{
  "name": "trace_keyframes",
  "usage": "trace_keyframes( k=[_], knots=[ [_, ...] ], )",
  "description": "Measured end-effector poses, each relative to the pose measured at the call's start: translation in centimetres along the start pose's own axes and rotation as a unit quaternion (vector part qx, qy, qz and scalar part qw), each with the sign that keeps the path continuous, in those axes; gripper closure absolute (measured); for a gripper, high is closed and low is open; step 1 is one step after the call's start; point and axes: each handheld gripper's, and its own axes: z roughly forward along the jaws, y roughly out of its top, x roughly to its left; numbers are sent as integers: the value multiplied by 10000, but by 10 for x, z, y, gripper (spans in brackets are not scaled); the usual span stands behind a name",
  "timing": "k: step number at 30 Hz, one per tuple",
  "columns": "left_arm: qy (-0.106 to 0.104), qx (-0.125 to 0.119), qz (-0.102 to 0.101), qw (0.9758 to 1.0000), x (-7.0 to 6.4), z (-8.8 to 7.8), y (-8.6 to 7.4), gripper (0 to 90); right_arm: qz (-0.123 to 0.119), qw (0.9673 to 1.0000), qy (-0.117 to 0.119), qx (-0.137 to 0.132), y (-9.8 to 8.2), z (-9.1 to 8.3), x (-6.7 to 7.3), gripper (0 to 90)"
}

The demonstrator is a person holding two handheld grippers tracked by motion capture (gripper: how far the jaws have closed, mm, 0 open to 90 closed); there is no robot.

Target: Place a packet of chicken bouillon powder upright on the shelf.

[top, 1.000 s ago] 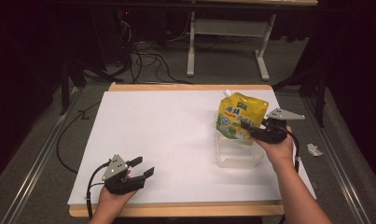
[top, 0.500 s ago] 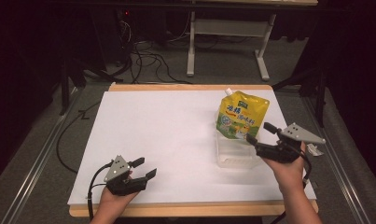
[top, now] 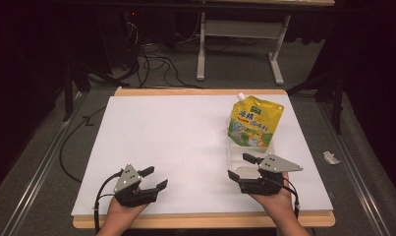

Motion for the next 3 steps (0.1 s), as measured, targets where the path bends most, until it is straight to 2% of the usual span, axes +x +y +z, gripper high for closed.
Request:
trace_keyframes(
  k=[3],
  knots=[
    [10,-18,3,10000,0,-1,1,326,-37,9999,-59,-72,1,-1,-2,188]
  ],
)
